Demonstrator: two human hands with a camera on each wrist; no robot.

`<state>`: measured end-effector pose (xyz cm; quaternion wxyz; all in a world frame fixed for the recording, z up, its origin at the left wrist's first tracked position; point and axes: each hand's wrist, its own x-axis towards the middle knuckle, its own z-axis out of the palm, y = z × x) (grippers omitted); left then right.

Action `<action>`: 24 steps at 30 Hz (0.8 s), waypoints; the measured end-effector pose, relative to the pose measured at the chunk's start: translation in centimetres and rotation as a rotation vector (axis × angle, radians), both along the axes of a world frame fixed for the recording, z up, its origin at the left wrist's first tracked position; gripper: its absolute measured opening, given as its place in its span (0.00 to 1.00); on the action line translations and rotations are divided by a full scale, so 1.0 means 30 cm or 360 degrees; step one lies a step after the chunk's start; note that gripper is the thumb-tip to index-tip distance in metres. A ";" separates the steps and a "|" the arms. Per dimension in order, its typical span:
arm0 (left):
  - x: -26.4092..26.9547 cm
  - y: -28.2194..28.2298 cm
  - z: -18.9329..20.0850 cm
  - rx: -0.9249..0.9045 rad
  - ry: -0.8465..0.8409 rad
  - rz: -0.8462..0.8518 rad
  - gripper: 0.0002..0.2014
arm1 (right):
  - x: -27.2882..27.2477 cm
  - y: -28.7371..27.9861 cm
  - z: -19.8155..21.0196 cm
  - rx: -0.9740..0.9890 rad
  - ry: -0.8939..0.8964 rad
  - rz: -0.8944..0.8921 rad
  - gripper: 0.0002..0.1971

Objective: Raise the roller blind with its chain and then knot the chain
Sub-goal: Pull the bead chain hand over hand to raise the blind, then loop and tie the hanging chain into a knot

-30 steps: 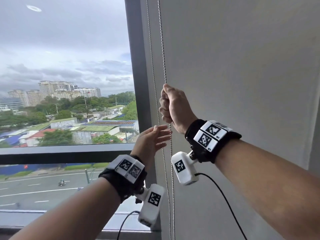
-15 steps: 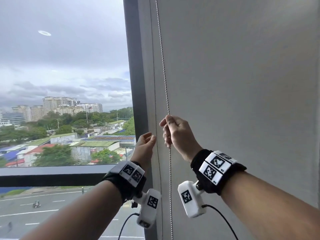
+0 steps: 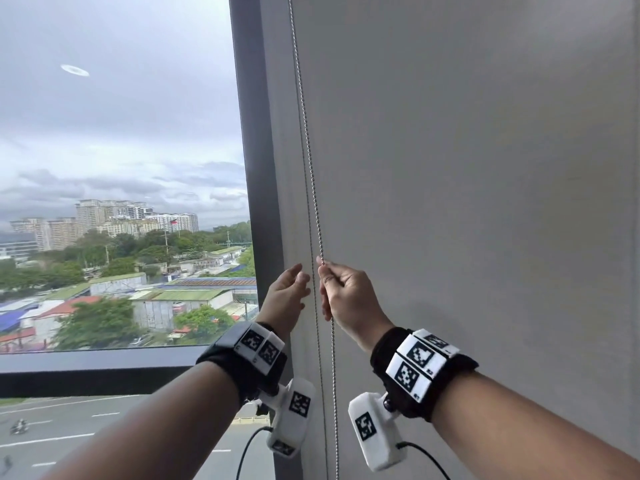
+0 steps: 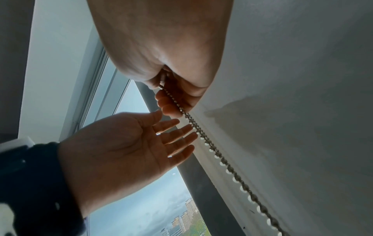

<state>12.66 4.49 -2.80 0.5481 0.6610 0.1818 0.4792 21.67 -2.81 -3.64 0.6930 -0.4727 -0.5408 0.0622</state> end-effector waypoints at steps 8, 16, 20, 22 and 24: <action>-0.003 0.033 0.004 0.0005 0.0006 0.0004 0.20 | 0.033 0.080 -0.027 -0.0022 -0.0002 -0.0048 0.17; 0.017 0.057 -0.014 -0.0025 0.0004 -0.0021 0.19 | 0.058 0.168 -0.064 0.0068 -0.0050 -0.0207 0.19; 0.036 0.061 -0.024 -0.0046 -0.0013 -0.0047 0.18 | 0.072 0.184 -0.078 0.0136 -0.0056 -0.0252 0.18; 0.043 0.058 -0.026 -0.0044 -0.0030 -0.0061 0.17 | 0.074 0.188 -0.083 0.0123 -0.0049 -0.0254 0.18; 0.046 0.053 -0.026 -0.0040 -0.0042 -0.0071 0.16 | 0.078 0.194 -0.089 0.0118 -0.0075 -0.0279 0.18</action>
